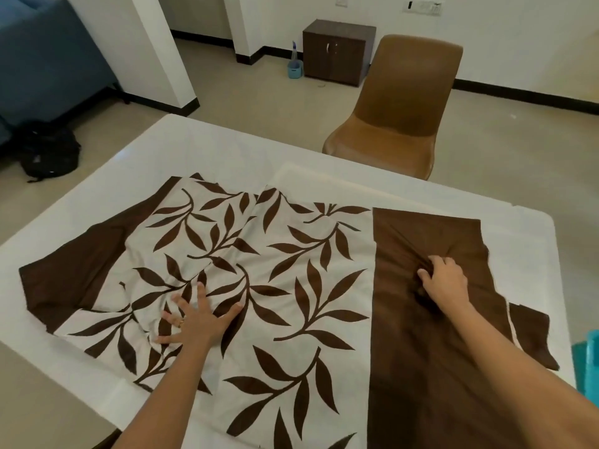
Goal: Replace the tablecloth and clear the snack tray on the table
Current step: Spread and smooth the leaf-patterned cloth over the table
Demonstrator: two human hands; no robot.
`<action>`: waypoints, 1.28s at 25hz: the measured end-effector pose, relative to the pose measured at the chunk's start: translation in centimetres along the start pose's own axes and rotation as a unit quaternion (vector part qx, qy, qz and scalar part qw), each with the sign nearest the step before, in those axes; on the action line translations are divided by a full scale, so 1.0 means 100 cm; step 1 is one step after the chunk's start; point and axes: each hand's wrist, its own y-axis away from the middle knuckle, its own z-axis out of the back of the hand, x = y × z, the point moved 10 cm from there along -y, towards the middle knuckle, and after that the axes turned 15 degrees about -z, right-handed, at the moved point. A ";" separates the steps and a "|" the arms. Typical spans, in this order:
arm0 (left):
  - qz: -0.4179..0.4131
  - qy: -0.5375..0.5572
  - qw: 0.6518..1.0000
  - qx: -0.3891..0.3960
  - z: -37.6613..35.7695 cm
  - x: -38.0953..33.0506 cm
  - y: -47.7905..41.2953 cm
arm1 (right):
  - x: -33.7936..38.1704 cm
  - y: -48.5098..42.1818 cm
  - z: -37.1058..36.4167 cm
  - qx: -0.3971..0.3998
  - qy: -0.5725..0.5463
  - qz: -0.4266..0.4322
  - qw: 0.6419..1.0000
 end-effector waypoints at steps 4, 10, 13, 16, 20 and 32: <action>-0.112 0.043 0.979 -0.163 0.019 -0.072 0.016 | 0.044 0.055 0.047 -0.140 -0.069 0.129 0.979; -0.141 0.412 0.881 0.185 -0.049 -0.204 0.070 | 0.130 0.251 0.005 0.083 -0.100 0.460 0.878; -0.156 0.332 0.911 0.189 -0.067 -0.202 0.076 | 0.125 0.292 -0.017 0.265 -0.102 0.461 0.841; -0.066 0.467 0.875 0.105 -0.050 -0.172 0.068 | 0.095 0.231 0.018 0.150 -0.240 0.328 0.901; -0.011 0.619 0.784 0.045 0.005 -0.172 0.057 | 0.058 0.173 0.004 0.288 -0.144 0.176 0.930; -0.424 0.417 0.804 -0.013 0.093 -0.319 0.120 | 0.103 0.110 0.078 0.322 -0.619 -0.007 0.716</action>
